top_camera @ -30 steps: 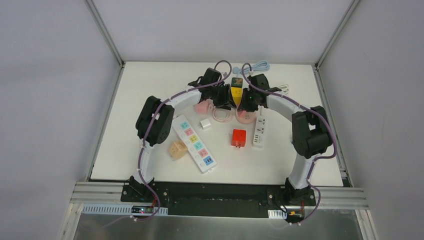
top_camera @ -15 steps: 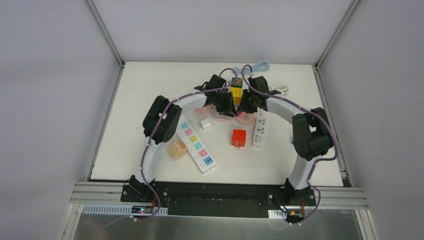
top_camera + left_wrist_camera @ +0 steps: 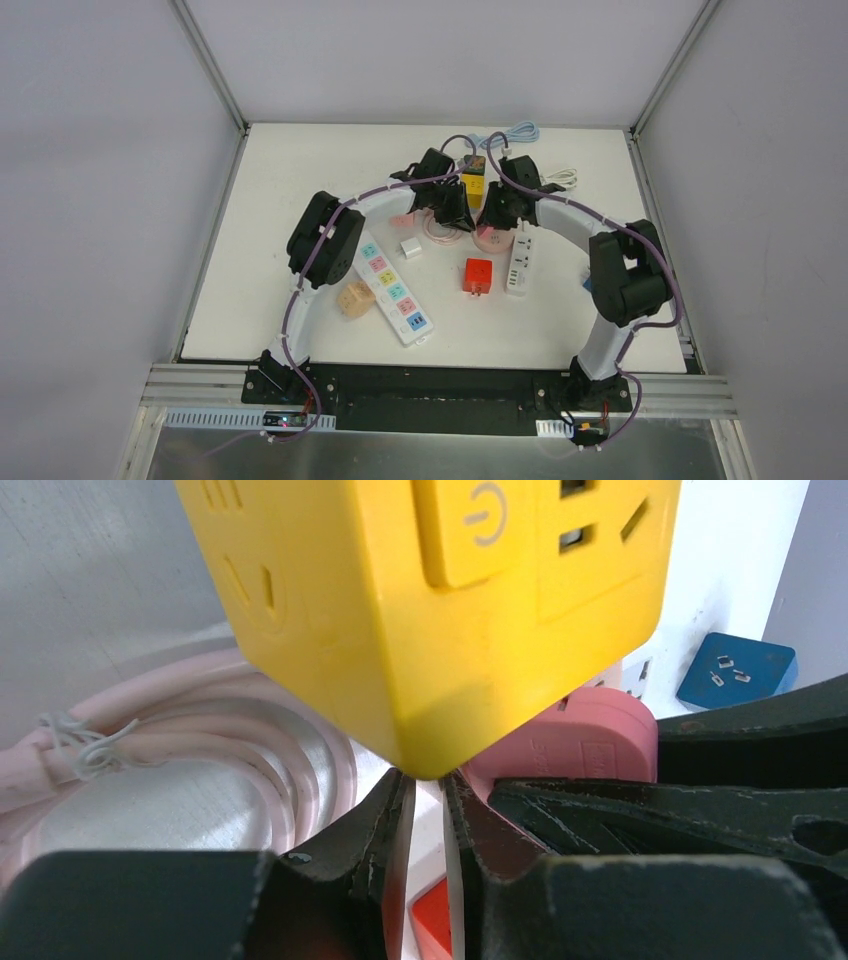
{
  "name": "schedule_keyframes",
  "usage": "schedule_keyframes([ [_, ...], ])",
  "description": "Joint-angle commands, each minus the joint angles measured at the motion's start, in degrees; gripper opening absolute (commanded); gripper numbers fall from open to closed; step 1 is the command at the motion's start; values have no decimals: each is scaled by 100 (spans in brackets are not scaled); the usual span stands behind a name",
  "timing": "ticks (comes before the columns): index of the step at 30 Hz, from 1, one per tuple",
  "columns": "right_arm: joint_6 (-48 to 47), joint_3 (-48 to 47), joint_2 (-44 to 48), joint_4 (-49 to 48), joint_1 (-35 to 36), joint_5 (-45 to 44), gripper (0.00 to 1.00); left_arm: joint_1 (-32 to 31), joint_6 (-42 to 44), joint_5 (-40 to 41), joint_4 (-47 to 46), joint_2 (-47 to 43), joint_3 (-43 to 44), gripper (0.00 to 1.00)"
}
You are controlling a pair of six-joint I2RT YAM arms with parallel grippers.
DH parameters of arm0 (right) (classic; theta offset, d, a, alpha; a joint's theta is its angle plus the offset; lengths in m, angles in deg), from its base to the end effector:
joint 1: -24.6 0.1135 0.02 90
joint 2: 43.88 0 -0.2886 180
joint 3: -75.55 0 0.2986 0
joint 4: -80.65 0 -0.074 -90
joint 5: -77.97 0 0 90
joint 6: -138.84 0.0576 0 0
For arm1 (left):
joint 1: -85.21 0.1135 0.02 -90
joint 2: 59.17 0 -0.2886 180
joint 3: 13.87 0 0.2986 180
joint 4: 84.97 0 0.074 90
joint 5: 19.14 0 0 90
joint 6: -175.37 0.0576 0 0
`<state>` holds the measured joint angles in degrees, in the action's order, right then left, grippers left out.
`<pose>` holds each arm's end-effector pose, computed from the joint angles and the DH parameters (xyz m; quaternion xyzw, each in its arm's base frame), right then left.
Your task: Pull the plug off the socket
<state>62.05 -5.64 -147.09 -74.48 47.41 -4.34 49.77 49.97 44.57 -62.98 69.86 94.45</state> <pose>0.4140 0.1825 0.1868 -0.1022 0.9227 0.1726 0.3293 0.4524 -0.3533 0.1469 0.0915 0.8920 -0.3962 0.1976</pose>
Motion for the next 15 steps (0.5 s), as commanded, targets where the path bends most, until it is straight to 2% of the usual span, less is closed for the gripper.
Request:
schedule_keyframes([
  [1,231,-69,838,-394,18,-51,0,-68,271,493,338,142,-126,18],
  [9,408,56,708,-595,15,145,0,-68,232,276,399,252,45,18],
  [15,424,114,391,-543,24,19,0,-56,85,31,140,160,29,23],
])
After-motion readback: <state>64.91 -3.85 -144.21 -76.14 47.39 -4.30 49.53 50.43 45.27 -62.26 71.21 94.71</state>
